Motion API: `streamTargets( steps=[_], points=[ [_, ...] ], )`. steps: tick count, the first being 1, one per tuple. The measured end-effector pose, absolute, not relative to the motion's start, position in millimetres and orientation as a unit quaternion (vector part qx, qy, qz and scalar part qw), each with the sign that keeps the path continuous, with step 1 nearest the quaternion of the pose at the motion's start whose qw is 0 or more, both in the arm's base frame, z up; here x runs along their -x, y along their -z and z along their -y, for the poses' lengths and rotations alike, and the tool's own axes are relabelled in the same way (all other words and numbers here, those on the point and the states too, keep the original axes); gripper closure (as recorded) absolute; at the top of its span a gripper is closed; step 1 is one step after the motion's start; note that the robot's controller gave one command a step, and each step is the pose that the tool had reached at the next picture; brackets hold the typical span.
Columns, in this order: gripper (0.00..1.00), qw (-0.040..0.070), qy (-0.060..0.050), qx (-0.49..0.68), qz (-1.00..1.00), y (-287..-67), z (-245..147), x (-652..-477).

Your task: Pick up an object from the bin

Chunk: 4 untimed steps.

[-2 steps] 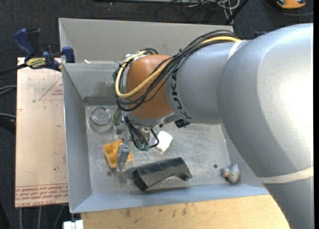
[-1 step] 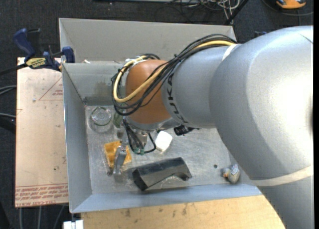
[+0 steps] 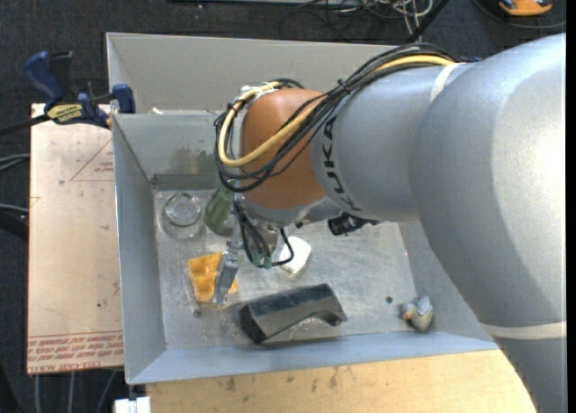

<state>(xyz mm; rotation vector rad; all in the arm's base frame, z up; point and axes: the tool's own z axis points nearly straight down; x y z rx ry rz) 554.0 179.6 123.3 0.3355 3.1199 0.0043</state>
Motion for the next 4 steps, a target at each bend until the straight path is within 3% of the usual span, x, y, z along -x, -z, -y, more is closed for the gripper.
streamTargets(
  steps=[1,2,4],
  points=[
    [0.00,0.002,-0.001,-0.088,-0.996,-73,-185,-556.3],
    [1.00,0.007,-0.005,-0.240,-0.971,-74,-187,-539.9],
    [1.00,0.004,-0.003,-0.240,-0.971,-79,-187,-538.8]
  ],
)
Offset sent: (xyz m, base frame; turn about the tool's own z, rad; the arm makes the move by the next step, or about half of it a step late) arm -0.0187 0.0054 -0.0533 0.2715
